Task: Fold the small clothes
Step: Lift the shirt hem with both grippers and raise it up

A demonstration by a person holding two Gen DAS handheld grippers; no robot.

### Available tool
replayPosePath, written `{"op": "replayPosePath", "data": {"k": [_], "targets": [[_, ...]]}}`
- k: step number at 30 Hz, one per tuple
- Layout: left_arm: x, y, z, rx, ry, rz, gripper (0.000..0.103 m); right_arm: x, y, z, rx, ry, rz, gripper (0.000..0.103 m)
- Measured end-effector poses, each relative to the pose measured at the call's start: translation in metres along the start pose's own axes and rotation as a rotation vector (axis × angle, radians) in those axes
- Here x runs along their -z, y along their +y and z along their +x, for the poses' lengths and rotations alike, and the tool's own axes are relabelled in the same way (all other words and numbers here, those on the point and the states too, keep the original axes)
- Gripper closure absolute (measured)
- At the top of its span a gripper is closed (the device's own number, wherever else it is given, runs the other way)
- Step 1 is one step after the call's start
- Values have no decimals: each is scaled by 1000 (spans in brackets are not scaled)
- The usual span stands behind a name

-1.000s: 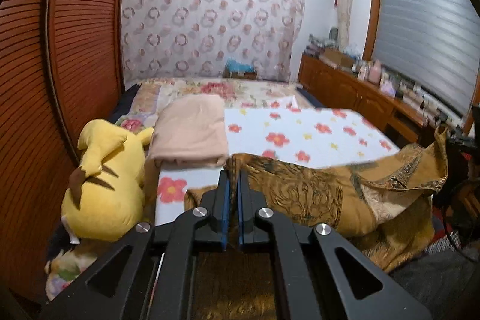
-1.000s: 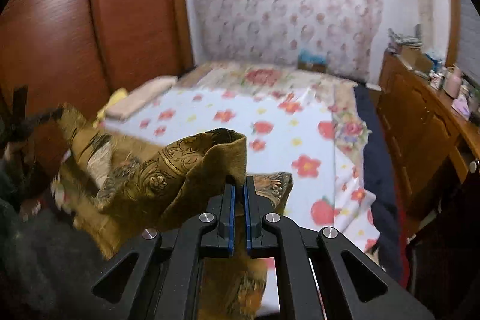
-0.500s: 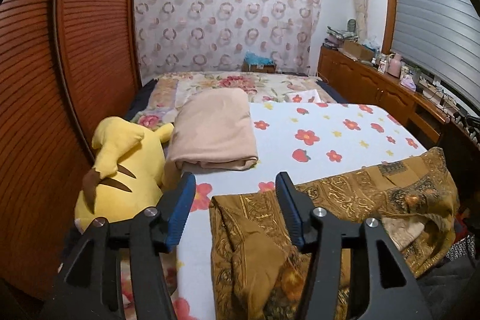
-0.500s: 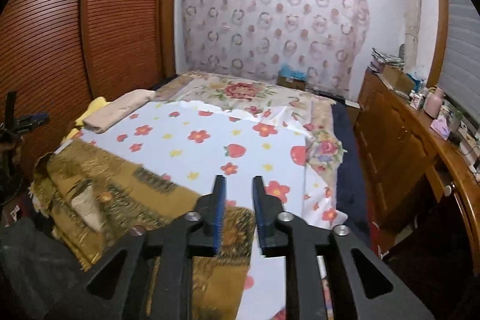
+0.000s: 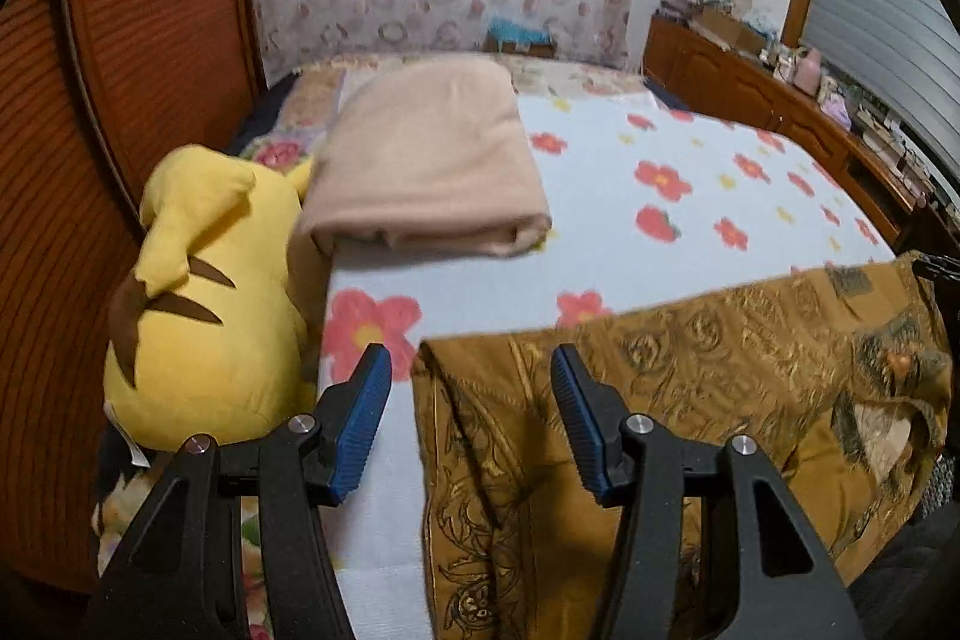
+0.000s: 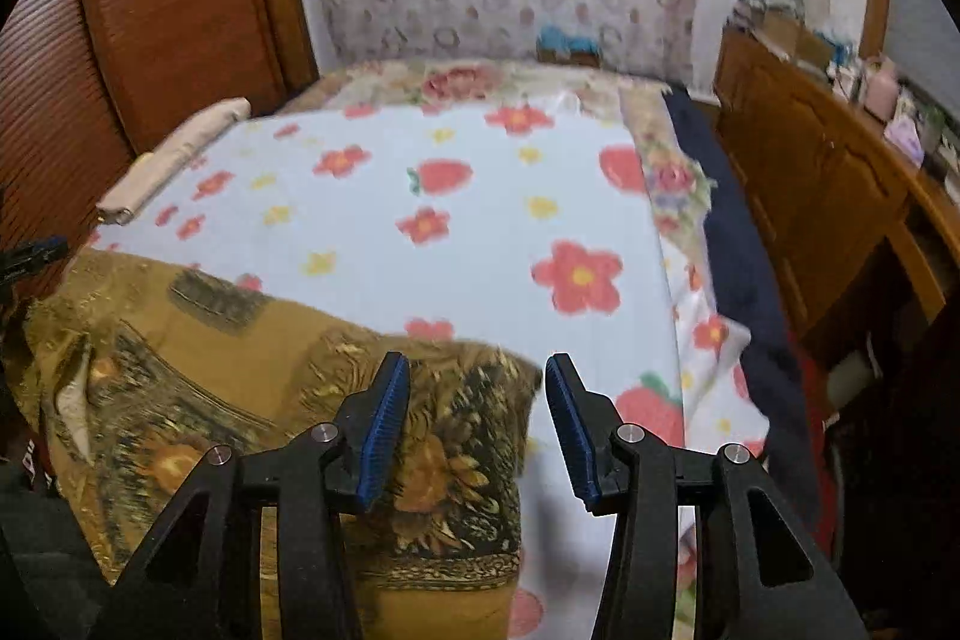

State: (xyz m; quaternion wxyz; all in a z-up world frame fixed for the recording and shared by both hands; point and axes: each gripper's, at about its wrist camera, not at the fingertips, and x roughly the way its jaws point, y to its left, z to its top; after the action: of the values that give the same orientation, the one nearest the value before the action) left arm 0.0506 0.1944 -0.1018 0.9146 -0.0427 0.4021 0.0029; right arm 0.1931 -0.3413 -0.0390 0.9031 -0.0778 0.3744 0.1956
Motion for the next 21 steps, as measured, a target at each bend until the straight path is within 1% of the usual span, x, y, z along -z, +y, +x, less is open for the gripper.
{"op": "replayPosePath", "data": {"k": [2,6,12,14,15,16,17,18,19,20,21], "targets": [[5,2,6,3,23,-9,47,0,0,6,15,17,-5,52],[10,6,18,18,57,-18,47,1,-6,13,4,41,15,50],[8,8,19,25,42,-18,48,2,-10,24,-16,65,29,50],[7,7,20,39,45,-11,58,0,-10,23,-18,58,30,50],[7,6,20,42,47,-8,59,1,-11,26,-19,57,29,50],[6,5,20,42,49,-3,64,1,-12,26,-23,57,26,50],[6,3,20,47,51,6,72,2,-12,27,-30,56,21,50],[6,2,20,50,51,12,76,2,-10,27,-35,56,13,50],[7,0,19,52,48,23,85,6,-5,31,-33,54,7,50],[8,-1,19,58,41,32,89,8,-2,30,-24,49,-2,50],[9,-1,19,64,37,29,90,10,3,30,-11,45,-17,50]]}}
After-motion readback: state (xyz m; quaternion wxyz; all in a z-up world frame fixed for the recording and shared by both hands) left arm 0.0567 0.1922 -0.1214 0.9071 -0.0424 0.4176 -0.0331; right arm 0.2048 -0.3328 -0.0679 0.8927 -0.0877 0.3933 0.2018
